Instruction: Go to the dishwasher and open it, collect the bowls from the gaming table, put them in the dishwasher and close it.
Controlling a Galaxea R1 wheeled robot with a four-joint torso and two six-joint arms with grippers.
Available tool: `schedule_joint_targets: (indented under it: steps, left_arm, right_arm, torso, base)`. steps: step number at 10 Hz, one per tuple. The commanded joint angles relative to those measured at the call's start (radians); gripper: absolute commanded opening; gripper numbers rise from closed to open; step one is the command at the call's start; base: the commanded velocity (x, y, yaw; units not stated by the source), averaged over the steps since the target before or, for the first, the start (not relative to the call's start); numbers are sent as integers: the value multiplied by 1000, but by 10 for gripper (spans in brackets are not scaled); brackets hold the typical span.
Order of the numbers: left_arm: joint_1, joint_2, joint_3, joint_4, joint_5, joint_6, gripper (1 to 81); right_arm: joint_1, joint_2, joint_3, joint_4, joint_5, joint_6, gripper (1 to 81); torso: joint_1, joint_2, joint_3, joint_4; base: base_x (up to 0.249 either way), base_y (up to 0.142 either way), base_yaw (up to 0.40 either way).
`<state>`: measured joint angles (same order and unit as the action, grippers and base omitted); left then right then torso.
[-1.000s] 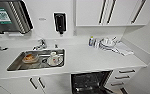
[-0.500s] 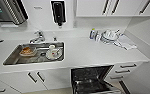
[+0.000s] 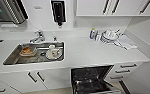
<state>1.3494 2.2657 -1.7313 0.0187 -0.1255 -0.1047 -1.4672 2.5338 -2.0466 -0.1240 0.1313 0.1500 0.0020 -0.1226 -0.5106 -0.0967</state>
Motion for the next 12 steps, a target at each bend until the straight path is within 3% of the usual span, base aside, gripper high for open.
schedule_joint_targets:
  steps: [1,3,5,6,8,10,12]
  left_arm:
    - [-147,-109,111,1,69,-32,10]
    - [-239,-123,165,0,101,-33,10]
    - [-328,-123,199,-3,178,-33,10]
    - [-370,-127,211,-3,202,-33,10]
    - [-485,-149,260,-6,253,-35,10]
    - [-620,-139,292,-51,366,-46,10]
    - [-733,-97,279,-54,441,-47,10]
  right_arm:
    - [10,-36,20,-8,-64,-1,10]
    - [20,-37,39,-6,-64,0,10]
    - [32,-42,65,-6,-64,0,10]
    - [34,-44,72,-6,-64,0,10]
    - [34,-44,73,-8,-64,0,10]
    - [34,-44,73,-8,-64,0,10]
    - [34,-47,76,-8,-53,0,10]
  torso:
    - [0,0,0,0]
    - [0,0,-90,0]
    - [0,0,-146,0]
    - [0,0,-85,0]
    - [1,1,-136,0]
    - [1,1,-146,0]
    - [1,1,-145,0]
  base:
    - [0,0,0]
    - [0,0,0]
    - [0,0,0]
    - [0,0,0]
    - [0,0,0]
    - [0,0,0]
    - [0,0,0]
